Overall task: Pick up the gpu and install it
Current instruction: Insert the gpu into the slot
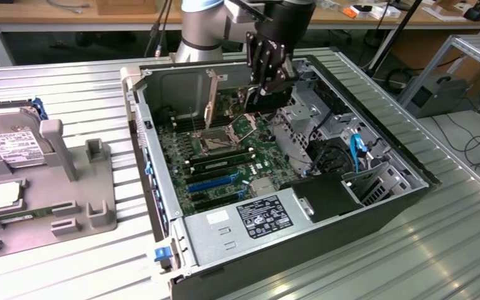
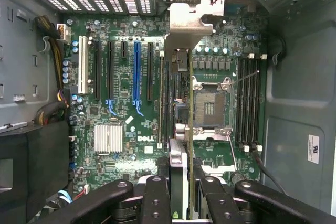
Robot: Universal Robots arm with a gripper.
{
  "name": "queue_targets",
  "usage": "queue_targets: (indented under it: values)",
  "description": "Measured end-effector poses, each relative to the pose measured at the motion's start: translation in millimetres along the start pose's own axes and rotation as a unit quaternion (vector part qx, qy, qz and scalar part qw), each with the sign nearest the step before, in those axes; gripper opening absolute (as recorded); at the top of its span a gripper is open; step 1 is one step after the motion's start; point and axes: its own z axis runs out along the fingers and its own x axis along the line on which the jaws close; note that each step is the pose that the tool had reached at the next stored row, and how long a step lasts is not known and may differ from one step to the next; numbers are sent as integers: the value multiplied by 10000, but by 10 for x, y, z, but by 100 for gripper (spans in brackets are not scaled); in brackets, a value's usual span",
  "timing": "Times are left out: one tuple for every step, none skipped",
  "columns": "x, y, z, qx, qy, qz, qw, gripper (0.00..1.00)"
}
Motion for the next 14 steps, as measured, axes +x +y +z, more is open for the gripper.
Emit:
queue_targets:
  values:
    - [0,0,3,0,0,0,10000,27]
    - [0,0,5,0,0,0,10000,27]
    - [1,0,7,0,0,0,10000,27]
    - [1,0,9,0,0,0,10000,27]
    - [1,0,11,0,0,0,10000,27]
    - [1,0,14,0,0,0,10000,27]
    - [1,0,17,0,0,0,10000,27]
    - [2,0,19,0,0,0,10000,27]
    - [2,0,22,0,0,0,10000,27]
    - [3,-1,25,0,1,0,10000,27]
    - [3,-1,28,0,0,0,10000,27]
    - [3,-1,31,0,0,0,10000,27]
    - [4,-1,34,0,0,0,10000,27]
    - [4,-1,38,0,0,0,10000,27]
